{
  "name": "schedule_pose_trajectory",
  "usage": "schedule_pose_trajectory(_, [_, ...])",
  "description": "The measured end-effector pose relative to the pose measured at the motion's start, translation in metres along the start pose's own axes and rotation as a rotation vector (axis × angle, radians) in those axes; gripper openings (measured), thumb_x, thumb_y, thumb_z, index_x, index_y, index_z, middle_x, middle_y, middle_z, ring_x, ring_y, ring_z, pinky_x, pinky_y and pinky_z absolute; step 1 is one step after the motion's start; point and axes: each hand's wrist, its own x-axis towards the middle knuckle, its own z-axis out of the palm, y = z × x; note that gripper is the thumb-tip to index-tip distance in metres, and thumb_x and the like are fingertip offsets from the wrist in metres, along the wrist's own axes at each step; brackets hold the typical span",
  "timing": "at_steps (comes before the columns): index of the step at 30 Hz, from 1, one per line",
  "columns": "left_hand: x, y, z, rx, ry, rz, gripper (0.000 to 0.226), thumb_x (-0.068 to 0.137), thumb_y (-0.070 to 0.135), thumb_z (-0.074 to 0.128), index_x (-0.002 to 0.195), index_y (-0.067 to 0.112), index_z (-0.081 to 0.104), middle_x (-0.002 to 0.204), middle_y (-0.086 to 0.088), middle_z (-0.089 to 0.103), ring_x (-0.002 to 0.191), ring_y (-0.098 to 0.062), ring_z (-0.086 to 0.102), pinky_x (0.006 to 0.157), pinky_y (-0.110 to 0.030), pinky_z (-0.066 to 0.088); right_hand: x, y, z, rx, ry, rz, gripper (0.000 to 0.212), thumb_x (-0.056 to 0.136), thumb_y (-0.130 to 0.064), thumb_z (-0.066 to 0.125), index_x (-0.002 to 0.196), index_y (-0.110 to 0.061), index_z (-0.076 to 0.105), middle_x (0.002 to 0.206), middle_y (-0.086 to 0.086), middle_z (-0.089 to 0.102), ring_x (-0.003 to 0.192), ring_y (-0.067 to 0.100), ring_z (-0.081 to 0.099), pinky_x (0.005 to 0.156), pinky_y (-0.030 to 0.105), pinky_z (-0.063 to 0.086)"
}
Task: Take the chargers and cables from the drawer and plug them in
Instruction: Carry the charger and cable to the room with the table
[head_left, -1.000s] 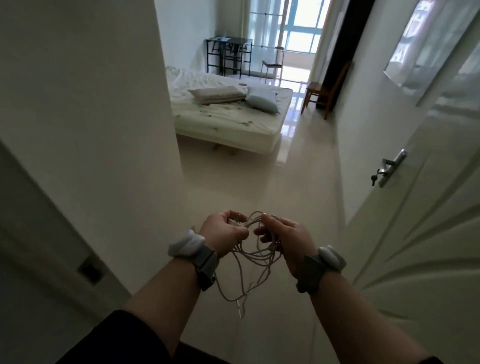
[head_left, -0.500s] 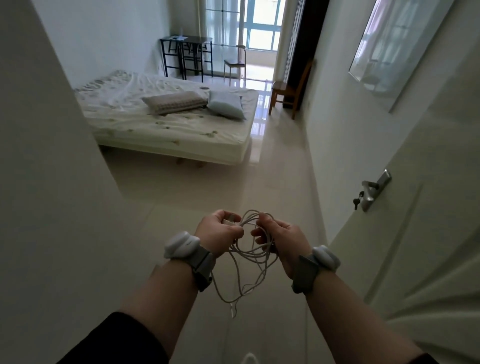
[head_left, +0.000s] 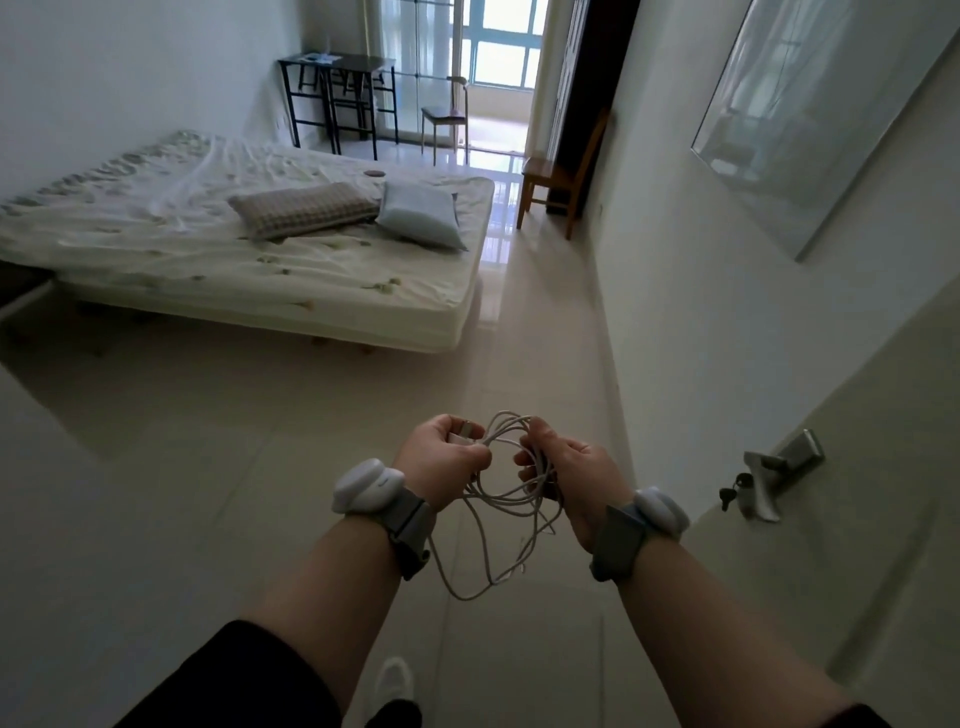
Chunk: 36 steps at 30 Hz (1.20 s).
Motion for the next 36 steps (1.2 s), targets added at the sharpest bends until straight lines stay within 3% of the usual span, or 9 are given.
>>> schedule_pose_trajectory(5, [0.09, 0.027, -0.009, -0.008, -0.07, -0.003, 0.023, 0.077, -0.001, 0.064, 0.099, 0.008, 0.065, 0.084, -0.008, 0.064, 0.062, -0.014, 0.056, 0.055, -0.02, 0.048, 0.081, -0.022, 0.013, 0.025, 0.073, -0.012, 0.043, 0.081, -0.047, 0.066, 0.09, -0.006, 0.071, 0.084, 0.012, 0.073, 0.074, 0.023, 0.066, 0.078, 0.041, 0.055])
schedule_pose_trajectory(15, [0.23, 0.072, -0.025, 0.017, -0.137, 0.015, 0.018, 0.077, 0.0, 0.064, 0.09, 0.012, 0.065, 0.074, -0.006, 0.063, 0.057, -0.014, 0.054, 0.05, -0.021, 0.044, 0.204, -0.063, 0.038, 0.097, 0.149, 0.019, 0.034, 0.082, -0.041, 0.068, 0.084, -0.007, 0.072, 0.084, 0.012, 0.074, 0.07, 0.021, 0.066, 0.066, 0.032, 0.055])
schedule_pose_trajectory(22, [0.34, 0.1, 0.006, 0.028, -0.118, -0.01, 0.02, 0.076, -0.002, 0.062, 0.093, 0.007, 0.065, 0.071, -0.008, 0.062, 0.052, -0.013, 0.054, 0.038, -0.012, 0.039, 0.318, -0.096, 0.028, 0.083, 0.167, 0.025, 0.029, 0.085, -0.036, 0.066, 0.085, -0.008, 0.073, 0.083, 0.012, 0.074, 0.07, 0.02, 0.063, 0.069, 0.035, 0.054])
schedule_pose_trajectory(28, [0.447, 0.148, 0.048, 0.001, -0.06, -0.014, 0.019, 0.076, -0.005, 0.059, 0.093, 0.003, 0.064, 0.064, -0.01, 0.06, 0.032, -0.002, 0.051, 0.034, -0.01, 0.036, 0.436, -0.142, -0.003, -0.012, 0.109, -0.004, 0.031, 0.086, -0.04, 0.063, 0.083, -0.011, 0.073, 0.085, 0.007, 0.074, 0.068, 0.015, 0.058, 0.065, 0.029, 0.051])
schedule_pose_trajectory(32, [0.509, 0.177, 0.072, -0.033, -0.025, -0.025, 0.02, 0.077, -0.005, 0.059, 0.094, 0.003, 0.065, 0.062, -0.009, 0.059, 0.031, -0.003, 0.051, 0.034, -0.01, 0.035, 0.506, -0.169, -0.023, -0.042, 0.097, -0.021, 0.033, 0.085, -0.045, 0.064, 0.079, -0.014, 0.074, 0.084, 0.005, 0.075, 0.066, 0.013, 0.058, 0.059, 0.025, 0.049])
schedule_pose_trajectory(36, [0.563, 0.2, 0.088, -0.054, -0.018, -0.032, 0.019, 0.077, -0.006, 0.058, 0.094, 0.001, 0.063, 0.062, -0.008, 0.057, 0.04, -0.01, 0.053, 0.034, -0.01, 0.035, 0.565, -0.189, -0.035, -0.036, 0.075, 0.001, 0.033, 0.084, -0.047, 0.064, 0.082, -0.014, 0.073, 0.084, 0.005, 0.076, 0.068, 0.015, 0.061, 0.064, 0.029, 0.049])
